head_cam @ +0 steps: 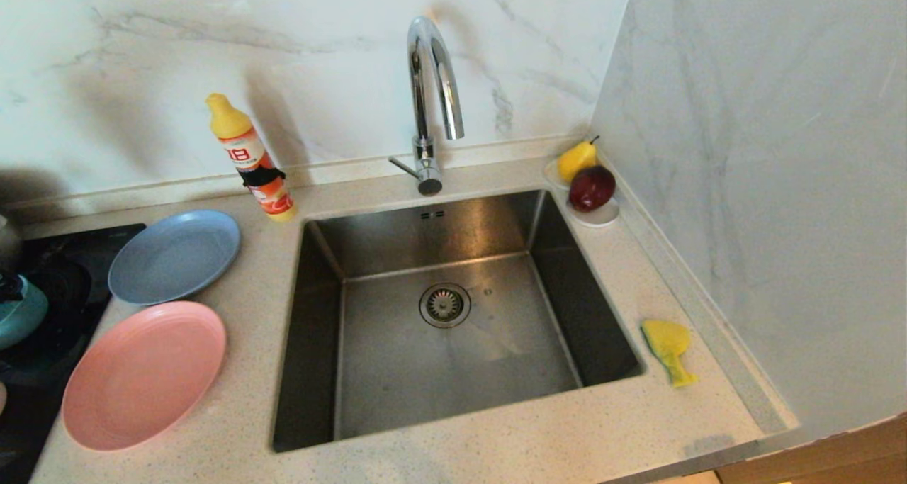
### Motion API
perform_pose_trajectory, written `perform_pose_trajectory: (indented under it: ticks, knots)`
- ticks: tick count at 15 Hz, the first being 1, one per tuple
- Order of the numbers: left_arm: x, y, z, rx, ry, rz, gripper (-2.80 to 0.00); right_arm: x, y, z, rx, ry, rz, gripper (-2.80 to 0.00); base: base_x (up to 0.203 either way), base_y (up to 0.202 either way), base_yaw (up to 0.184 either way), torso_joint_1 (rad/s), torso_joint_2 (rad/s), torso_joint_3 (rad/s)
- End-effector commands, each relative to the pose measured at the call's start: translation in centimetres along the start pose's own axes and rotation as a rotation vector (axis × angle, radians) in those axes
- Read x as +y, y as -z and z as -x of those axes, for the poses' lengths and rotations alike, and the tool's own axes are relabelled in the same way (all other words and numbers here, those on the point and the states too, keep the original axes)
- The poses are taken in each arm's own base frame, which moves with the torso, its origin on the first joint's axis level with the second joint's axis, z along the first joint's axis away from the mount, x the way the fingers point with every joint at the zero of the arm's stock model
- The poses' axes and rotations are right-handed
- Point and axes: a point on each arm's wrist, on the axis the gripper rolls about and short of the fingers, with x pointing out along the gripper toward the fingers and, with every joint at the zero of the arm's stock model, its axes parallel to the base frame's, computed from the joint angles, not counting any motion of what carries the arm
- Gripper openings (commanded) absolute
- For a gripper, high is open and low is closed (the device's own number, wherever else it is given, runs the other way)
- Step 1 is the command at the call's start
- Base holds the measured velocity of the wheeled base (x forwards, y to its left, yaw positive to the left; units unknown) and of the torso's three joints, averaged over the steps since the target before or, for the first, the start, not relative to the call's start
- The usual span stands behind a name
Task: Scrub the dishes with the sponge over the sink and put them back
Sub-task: Place the plate on the plate
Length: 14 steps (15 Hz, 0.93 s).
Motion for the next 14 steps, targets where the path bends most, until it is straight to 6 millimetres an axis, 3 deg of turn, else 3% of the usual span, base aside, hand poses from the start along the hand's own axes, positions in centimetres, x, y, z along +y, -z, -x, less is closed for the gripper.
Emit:
perform_pose_trajectory:
  ticks: [1,3,4,5,8,14]
  knots:
    - [-1.4,0.1,-0.1,0.006,0.029,-0.015,-2.8,0.0,0.0,0.0,0.0,0.0,0.001,-2.8,0.0,0.0,0.0,0.0,0.0,0.0]
    - [-2.7,0.5,-0.4,0.021,0.055,-0.032,-2.8,0.0,0.0,0.0,0.0,0.0,0.001,-2.8,0.0,0.0,0.0,0.0,0.0,0.0]
    - [-3.5,0.7,-0.6,0.032,0.071,-0.035,-2.29,0.0,0.0,0.0,-0.001,0.0,0.001,-2.8,0.0,0.0,0.0,0.0,0.0,0.0]
    - [-3.8,0.8,-0.9,0.038,0.079,-0.024,0.0,0.0,0.0,0.0,0.0,-0.001,0.001,-2.8,0.0,0.0,0.0,0.0,0.0,0.0]
    - [-5.9,1.6,-2.7,0.084,0.132,0.029,0.0,0.0,0.0,0.0,0.0,0.0,0.001,-2.8,0.0,0.0,0.0,0.0,0.0,0.0]
    - [-7.2,1.4,-5.9,0.123,0.149,0.116,0.0,0.0,0.0,0.0,-0.001,-0.001,0.001,-2.8,0.0,0.0,0.0,0.0,0.0,0.0]
